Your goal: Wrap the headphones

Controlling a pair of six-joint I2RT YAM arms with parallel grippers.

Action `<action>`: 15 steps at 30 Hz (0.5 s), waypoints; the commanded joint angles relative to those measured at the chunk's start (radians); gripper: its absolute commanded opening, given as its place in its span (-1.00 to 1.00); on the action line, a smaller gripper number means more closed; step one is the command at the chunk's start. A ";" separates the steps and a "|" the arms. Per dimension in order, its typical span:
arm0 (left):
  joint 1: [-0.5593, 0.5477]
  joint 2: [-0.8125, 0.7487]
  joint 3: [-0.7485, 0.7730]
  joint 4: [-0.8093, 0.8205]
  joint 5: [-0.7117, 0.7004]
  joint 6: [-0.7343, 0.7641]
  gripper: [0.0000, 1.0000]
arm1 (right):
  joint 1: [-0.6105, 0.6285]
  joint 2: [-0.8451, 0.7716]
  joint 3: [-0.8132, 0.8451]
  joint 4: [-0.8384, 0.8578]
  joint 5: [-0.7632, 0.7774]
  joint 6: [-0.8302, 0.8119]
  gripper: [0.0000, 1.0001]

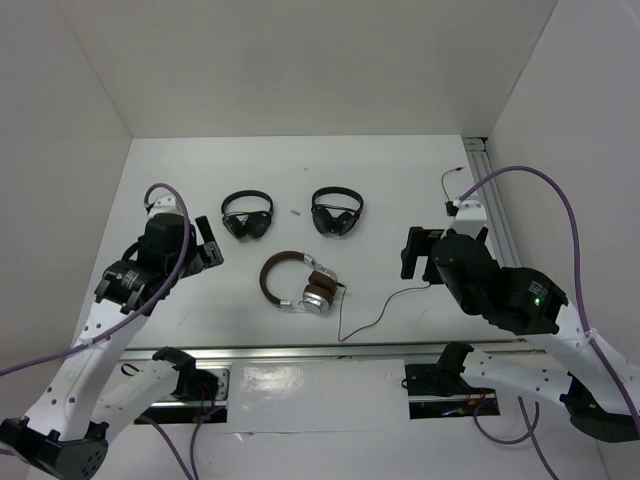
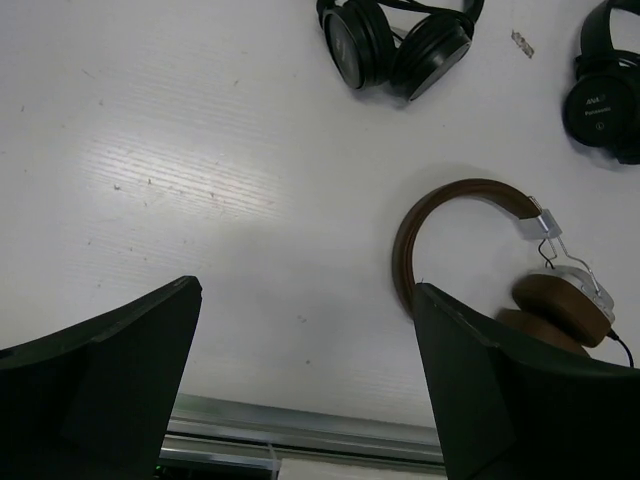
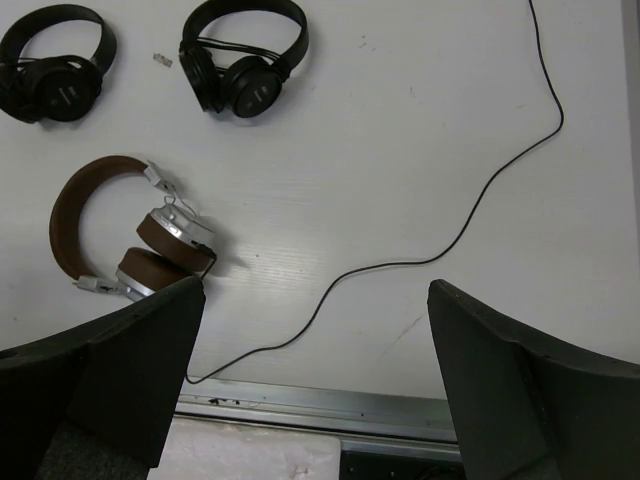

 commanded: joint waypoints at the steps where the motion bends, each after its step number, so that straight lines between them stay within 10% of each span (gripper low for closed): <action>1: 0.002 0.012 -0.008 0.056 0.066 0.046 0.99 | 0.003 -0.015 0.015 0.016 0.020 0.009 1.00; 15: -0.040 0.144 -0.025 0.123 0.296 0.063 0.99 | 0.003 -0.024 -0.006 0.079 -0.052 -0.045 1.00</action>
